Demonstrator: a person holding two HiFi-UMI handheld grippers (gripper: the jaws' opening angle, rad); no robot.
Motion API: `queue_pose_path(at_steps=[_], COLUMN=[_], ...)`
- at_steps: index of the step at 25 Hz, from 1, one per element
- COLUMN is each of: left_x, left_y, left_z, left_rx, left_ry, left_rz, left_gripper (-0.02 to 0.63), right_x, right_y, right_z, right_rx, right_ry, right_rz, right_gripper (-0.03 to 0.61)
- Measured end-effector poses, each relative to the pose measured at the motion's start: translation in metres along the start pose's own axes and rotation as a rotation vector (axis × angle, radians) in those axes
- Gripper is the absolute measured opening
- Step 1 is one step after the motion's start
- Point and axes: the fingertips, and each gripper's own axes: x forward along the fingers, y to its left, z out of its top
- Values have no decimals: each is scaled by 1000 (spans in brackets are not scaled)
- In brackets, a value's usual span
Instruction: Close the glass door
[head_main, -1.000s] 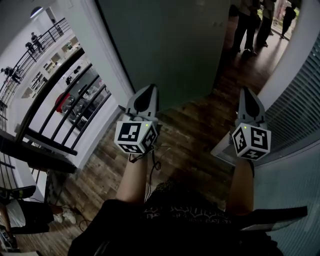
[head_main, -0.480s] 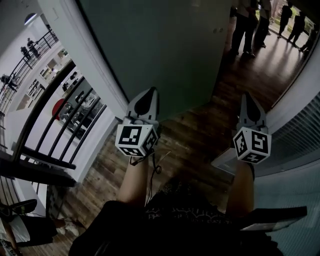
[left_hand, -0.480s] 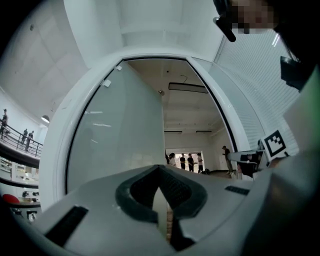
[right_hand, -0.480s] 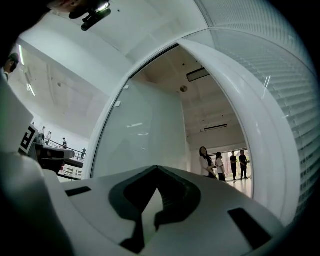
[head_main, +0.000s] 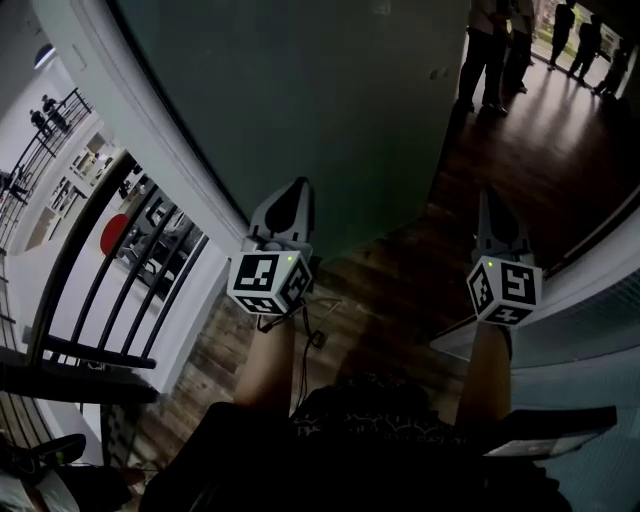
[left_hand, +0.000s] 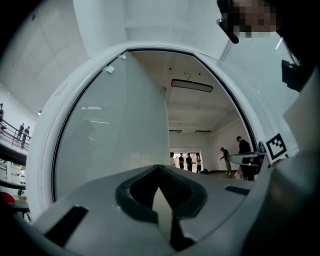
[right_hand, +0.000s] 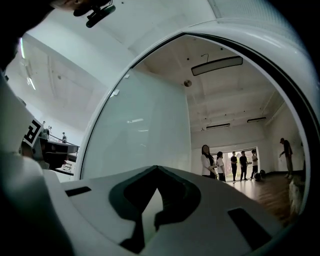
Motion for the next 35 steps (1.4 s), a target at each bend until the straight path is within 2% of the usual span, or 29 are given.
queue_pose_path(at_steps=[11, 17, 22, 27, 31, 35], left_x=[57, 110, 177, 226, 263, 288], left_y=[39, 47, 47, 58, 61, 87], left_z=[-21, -21, -24, -30, -43, -43], left_rx=[-8, 0, 14, 9, 10, 31], left_ry=[11, 1, -2, 4, 16, 2], left_rz=[16, 50, 74, 63, 28, -8], left_gripper=[2, 2, 2, 2, 2, 2], right_x=[75, 134, 198, 246, 275, 310], right_y=[-14, -37, -74, -88, -104, -98], right_z=[-19, -26, -35, -47, -63, -61], right_rx=[-1, -2, 0, 3, 10, -2], right_ry=[11, 6, 4, 19, 29, 30], right_rz=[-17, 15, 42, 44, 10, -14], right_gripper=[2, 2, 2, 2, 2, 2])
